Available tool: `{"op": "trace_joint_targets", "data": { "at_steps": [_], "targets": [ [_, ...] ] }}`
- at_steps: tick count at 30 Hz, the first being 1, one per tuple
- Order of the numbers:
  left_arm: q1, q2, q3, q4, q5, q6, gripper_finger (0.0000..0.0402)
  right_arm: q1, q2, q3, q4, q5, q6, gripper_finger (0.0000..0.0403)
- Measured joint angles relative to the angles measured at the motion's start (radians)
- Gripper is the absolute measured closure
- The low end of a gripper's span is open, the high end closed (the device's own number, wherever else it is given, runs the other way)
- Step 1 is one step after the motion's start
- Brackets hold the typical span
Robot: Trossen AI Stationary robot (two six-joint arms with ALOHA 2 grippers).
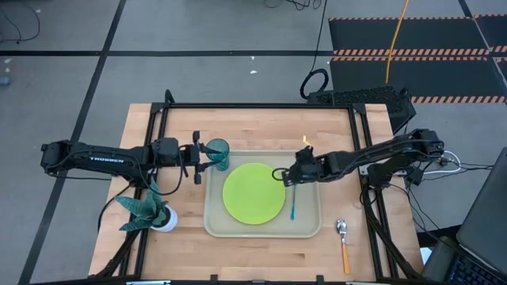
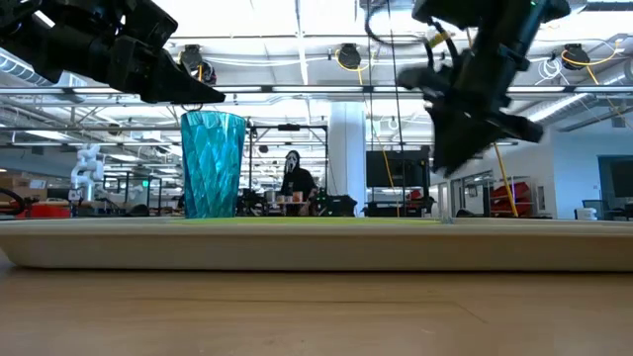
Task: Pick and place plate/cup/fork/spoon on tray
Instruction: Put the iridescent fork on the gray serving tray
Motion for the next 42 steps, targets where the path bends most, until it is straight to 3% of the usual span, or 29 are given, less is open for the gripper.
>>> {"op": "trace_joint_targets", "data": {
  "at_steps": [7,12,25,42],
  "targets": [
    [0.0,0.0,0.0,0.003,0.0,0.004,0.0254,-0.008,0.059,0.0,-0.059,-0.018,0.033,0.0248],
    [0.0,0.0,0.0,0.004,0.0,0.004,0.0254,-0.029,0.103,0.0,-0.041,-0.018,0.057,0.0213],
    [0.0,0.0,0.0,-0.004,0.0,0.004,0.0254,-0.078,0.14,-0.001,-0.03,0.01,0.032,0.0208],
    [0.004,0.0,0.0,-0.005,0.0,0.005,0.0254,-0.079,0.173,-0.065,0.125,-0.019,0.021,0.0202]
  ]
}}
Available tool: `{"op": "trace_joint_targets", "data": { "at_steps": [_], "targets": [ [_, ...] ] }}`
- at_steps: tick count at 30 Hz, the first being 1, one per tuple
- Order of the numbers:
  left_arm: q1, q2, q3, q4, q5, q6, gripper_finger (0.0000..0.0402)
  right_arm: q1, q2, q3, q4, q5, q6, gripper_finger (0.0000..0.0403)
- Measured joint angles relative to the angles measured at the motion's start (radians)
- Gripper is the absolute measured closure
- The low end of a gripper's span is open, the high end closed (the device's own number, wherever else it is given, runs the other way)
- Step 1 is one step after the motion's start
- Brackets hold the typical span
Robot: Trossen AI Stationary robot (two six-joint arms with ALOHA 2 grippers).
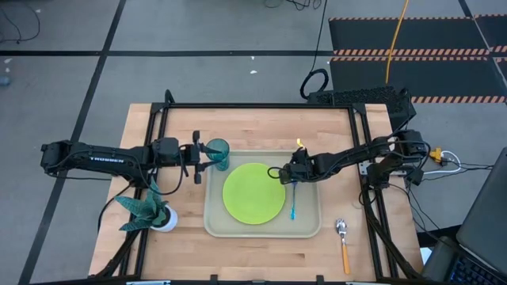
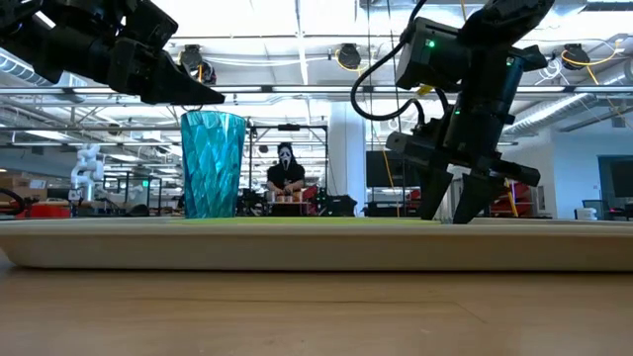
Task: Pick and place plate/cup/fork/spoon on tray
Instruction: Put the iridescent fork on the gray serving tray, then put the yellow spoon on the gray serving tray
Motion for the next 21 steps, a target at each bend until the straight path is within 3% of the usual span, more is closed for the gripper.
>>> {"op": "trace_joint_targets", "data": {
  "at_steps": [13,21],
  "targets": [
    [0.0,0.0,0.0,0.0,0.0,0.0,0.0254,0.0,0.0,0.0,0.023,0.001,-0.043,0.0202],
    [0.0,0.0,0.0,0.0,0.0,0.0,0.0254,0.0,-0.03,-0.001,-0.084,0.002,-0.059,0.0202]
  ]
}}
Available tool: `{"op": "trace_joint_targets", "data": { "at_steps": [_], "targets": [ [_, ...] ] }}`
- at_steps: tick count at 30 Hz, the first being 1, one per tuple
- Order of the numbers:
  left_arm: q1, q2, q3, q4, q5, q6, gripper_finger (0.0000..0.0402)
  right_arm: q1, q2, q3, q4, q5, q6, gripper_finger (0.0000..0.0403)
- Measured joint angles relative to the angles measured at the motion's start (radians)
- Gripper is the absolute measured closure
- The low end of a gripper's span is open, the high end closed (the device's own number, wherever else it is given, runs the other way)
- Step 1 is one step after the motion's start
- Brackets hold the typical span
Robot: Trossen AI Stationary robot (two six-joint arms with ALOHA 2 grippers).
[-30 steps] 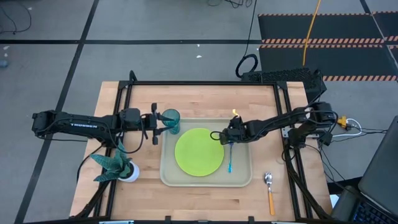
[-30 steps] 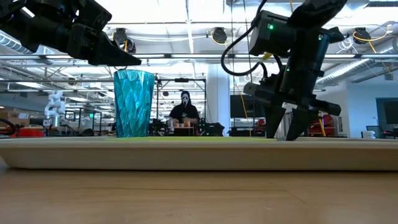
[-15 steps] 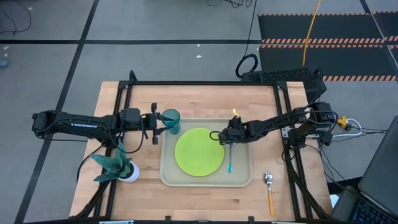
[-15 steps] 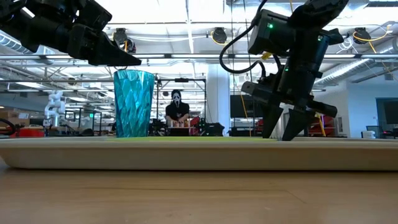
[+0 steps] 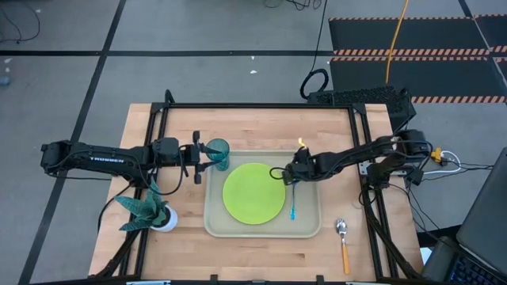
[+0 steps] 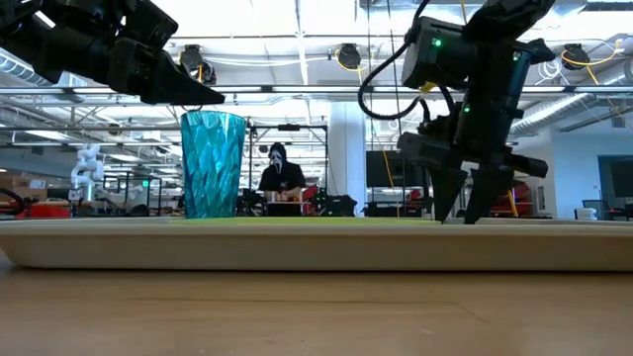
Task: Pick and place plate/cup/fork/spoon on tray
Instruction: Put the yellow spoon on the gray serving tray
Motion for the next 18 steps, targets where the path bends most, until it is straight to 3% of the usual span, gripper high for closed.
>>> {"op": "trace_joint_targets", "data": {
  "at_steps": [10,18],
  "targets": [
    [0.002,0.0,0.0,0.002,0.0,0.0,0.0254,0.001,-0.18,0.025,-0.034,-0.003,-0.019,0.0202],
    [0.002,0.0,0.0,0.001,0.001,-0.005,0.0254,0.108,-0.207,0.027,-0.139,-0.401,0.223,0.0204]
  ]
}}
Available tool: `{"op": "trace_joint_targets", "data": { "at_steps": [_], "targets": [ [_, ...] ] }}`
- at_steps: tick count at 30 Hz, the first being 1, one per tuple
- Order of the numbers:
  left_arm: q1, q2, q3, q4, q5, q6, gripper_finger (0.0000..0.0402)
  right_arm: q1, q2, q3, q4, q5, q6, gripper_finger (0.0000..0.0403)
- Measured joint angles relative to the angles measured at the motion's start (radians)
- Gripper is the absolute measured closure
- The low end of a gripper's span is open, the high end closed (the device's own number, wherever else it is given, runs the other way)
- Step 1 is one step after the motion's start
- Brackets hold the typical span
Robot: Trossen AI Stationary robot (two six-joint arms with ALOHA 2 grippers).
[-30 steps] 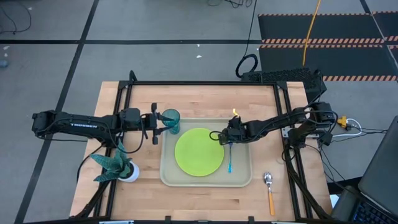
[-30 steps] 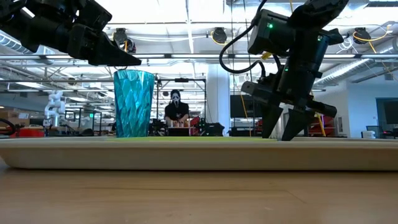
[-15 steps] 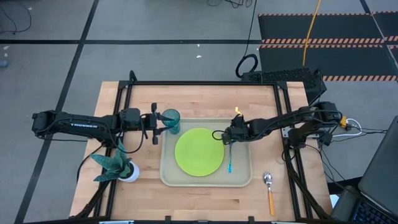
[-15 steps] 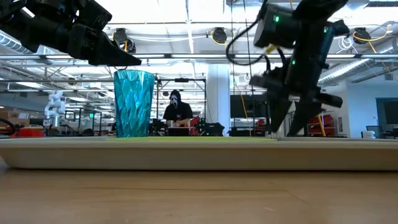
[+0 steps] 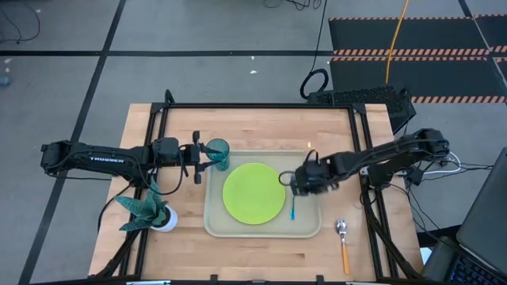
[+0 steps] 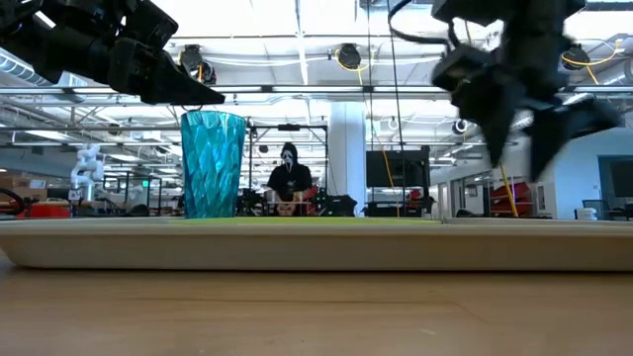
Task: Pick and place plate/cup/fork/spoon on tray
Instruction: Put the yellow spoon on the gray serving tray
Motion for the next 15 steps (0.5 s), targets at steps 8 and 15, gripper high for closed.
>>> {"op": "trace_joint_targets", "data": {
  "at_steps": [8,15],
  "targets": [
    [0.0,0.0,0.0,-0.001,0.001,-0.003,0.0254,0.171,0.003,0.0,-0.005,-0.309,0.312,0.0215],
    [0.0,0.0,0.0,-0.007,0.001,-0.003,0.0254,0.357,0.003,0.0,0.063,-0.437,0.653,0.0215]
  ]
}}
